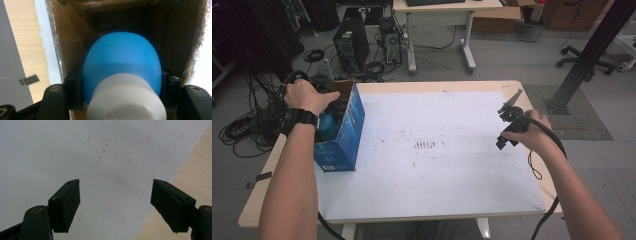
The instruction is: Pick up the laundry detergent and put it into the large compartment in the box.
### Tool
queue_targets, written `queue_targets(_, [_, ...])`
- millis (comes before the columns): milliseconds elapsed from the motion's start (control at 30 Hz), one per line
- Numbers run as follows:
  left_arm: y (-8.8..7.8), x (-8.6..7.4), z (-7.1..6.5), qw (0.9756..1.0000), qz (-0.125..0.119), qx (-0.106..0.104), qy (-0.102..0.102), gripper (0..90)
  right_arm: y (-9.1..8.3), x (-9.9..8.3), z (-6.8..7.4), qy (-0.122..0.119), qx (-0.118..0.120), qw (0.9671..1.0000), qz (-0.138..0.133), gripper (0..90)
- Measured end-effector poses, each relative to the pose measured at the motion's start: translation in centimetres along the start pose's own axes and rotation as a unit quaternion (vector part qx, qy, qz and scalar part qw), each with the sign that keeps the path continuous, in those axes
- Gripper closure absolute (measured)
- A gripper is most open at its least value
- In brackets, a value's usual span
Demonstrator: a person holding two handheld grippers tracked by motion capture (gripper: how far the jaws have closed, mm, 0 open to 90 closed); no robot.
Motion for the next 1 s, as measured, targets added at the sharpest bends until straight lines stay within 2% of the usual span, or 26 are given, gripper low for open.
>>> queue_targets(467, [1.4, 0.3, 0.2, 1.0, 0.008, 0.0, 0.004, 37.6, 0.2, 0.3, 0.3, -0.003, -0.001, 1.0, 0.003, 24.0])
queue_targets(1000, [1.7, 0.4, 0.2, 0.9999, 0.012, 0.001, 0.008, 37.3, 0.2, 0.2, 0.2, -0.004, -0.001, 1.0, 0.003, 24.0])
Point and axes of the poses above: each handheld gripper's, and its own axes: y roughly forward along the jaws, x roughly out of its top, z roughly to its left, the point moved 2 cm from there along y, roughly forward along the jaws, and after that the axes turned 3 degrees about -x, right-handed, at the moved point
